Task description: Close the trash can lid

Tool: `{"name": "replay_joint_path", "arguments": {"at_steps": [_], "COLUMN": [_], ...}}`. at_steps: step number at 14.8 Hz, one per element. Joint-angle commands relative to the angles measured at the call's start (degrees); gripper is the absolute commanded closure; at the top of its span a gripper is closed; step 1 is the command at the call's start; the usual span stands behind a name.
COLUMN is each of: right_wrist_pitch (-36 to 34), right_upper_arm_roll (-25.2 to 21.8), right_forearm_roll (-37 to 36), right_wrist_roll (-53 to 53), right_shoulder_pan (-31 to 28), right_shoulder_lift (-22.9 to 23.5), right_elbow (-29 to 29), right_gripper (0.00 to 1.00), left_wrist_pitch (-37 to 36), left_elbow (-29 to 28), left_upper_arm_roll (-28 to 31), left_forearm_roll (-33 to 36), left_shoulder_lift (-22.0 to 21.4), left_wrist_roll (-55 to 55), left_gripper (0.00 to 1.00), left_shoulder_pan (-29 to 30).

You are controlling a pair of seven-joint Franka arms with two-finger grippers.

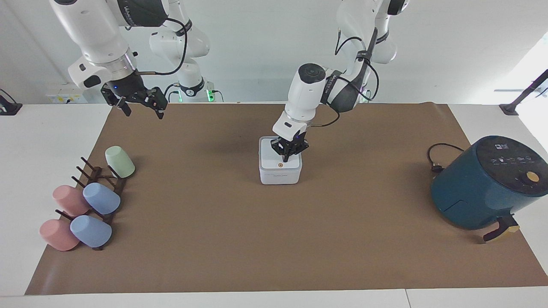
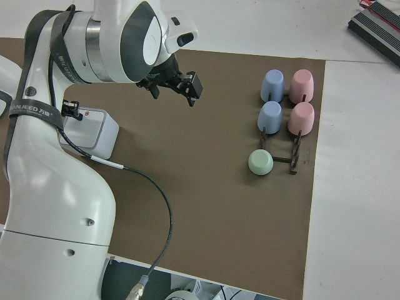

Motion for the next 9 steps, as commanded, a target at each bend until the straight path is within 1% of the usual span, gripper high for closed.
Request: {"name": "replay_joint_path", "arguments": {"at_steps": [1, 3, 4, 6, 9], "right_wrist_pitch": [-0.9, -0.9, -0.9, -0.9, -0.9], "right_upper_arm_roll": [0.3, 0.3, 0.3, 0.3, 0.3], "right_forearm_roll": [1.1, 1.1, 1.1, 1.1, 1.1], "right_wrist_roll": [0.1, 0.1, 0.1, 0.1, 0.1], "right_shoulder_pan": [-0.7, -0.7, -0.7, -0.7, -0.7], "right_shoulder_lift": [-0.3, -0.3, -0.3, -0.3, -0.3], "right_elbow": [-0.1, -0.1, -0.2, -0.1, -0.1], "right_gripper": [0.00, 0.00, 0.00, 0.00, 0.00], "left_wrist_pitch": [-4.9, -8.8, -10.3, -12.5, -16.5], "left_elbow": [4.3, 7.2, 7.9, 8.1, 8.3], "left_upper_arm_roll": [0.2, 0.3, 0.2, 0.3, 0.3], "left_forearm_roll": [0.6, 0.3, 0.1, 0.1, 0.1], "left_shoulder_lift": [1.2, 0.9, 0.0, -1.5, -4.3], "left_wrist_roll": [-0.1, -0.1, -0.1, 0.0, 2.9], "left_gripper": [1.00, 1.00, 1.00, 1.00, 1.00], "left_shoulder_pan": [0.0, 0.9, 1.3, 1.8, 4.9]}}
